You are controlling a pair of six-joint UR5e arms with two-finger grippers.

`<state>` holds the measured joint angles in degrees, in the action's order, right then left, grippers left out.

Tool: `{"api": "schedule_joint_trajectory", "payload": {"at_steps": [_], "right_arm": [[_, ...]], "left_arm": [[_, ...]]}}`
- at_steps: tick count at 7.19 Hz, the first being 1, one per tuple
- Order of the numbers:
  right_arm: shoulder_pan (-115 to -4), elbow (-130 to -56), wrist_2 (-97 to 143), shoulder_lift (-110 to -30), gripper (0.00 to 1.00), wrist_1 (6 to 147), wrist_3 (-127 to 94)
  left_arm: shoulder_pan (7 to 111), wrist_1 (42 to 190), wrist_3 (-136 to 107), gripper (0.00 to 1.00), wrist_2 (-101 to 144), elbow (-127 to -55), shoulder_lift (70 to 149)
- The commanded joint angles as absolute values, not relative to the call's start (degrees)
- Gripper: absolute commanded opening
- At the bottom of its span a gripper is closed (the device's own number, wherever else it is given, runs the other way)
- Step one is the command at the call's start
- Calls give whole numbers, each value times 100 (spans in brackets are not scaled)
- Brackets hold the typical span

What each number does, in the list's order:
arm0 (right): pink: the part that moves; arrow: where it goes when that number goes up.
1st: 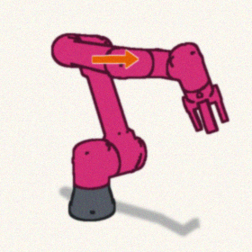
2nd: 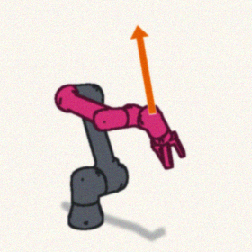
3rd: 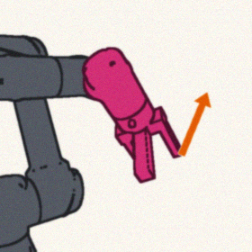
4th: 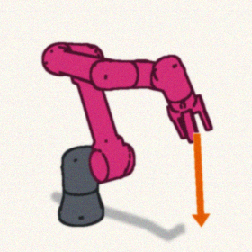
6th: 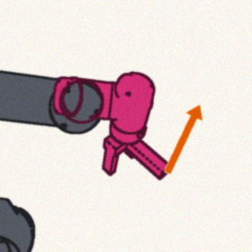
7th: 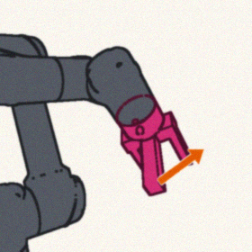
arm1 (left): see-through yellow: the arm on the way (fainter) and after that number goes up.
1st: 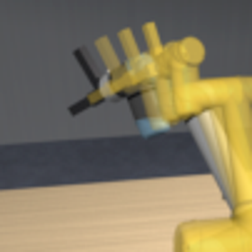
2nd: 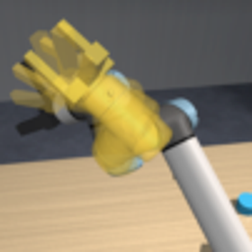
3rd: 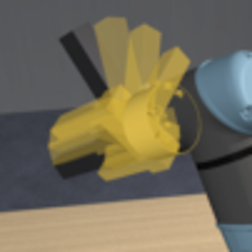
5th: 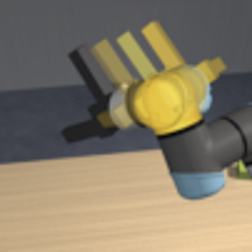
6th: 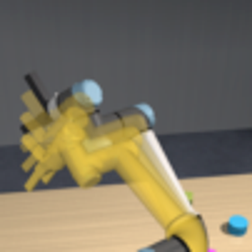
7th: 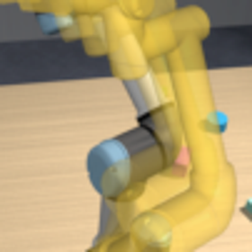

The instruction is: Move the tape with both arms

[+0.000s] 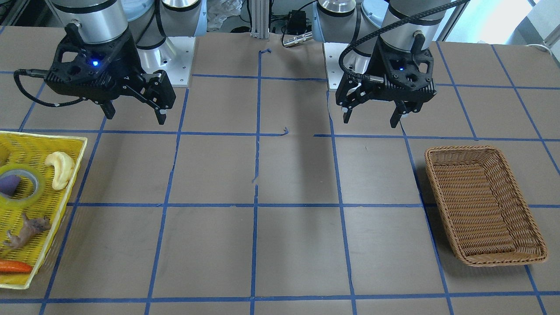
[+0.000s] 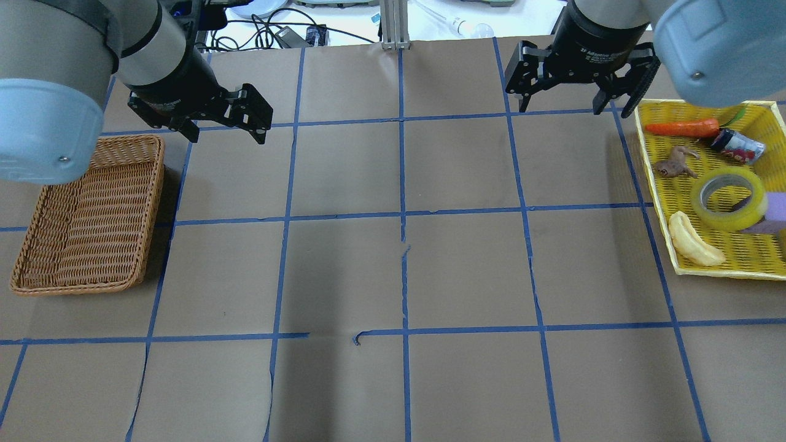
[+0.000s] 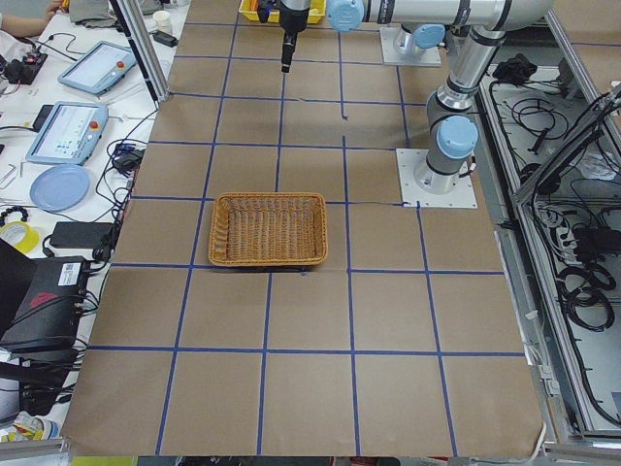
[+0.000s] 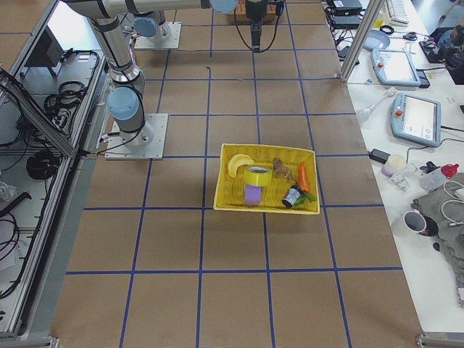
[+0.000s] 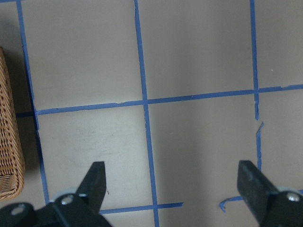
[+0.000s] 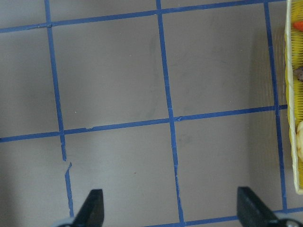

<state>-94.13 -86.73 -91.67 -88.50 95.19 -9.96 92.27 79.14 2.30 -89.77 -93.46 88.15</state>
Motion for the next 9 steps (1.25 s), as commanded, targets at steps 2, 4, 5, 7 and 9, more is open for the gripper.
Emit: {"api": "schedule_joint_trajectory", "payload": {"at_steps": [2, 4, 5, 7, 9], "right_arm": [[-9413, -8675, -9158, -8851, 100, 9519, -993], [-9413, -8675, -9158, -8851, 100, 9519, -993], [-9413, -8675, -9167, -8851, 100, 9519, -993], [-9413, -8684, -9167, -8859, 100, 9519, -993], [-9413, -8684, -9167, -8851, 100, 9518, -993]], "left_arm": [[9220, 7954, 229, 100, -9299, -9352, 8780], [9237, 7919, 220, 100, -9203, -9360, 8806], [9237, 7919, 228, 100, -9202, -9360, 8807], [9237, 7919, 229, 100, -9202, -9334, 8807], [9237, 7919, 229, 100, -9193, -9325, 8833]]}}
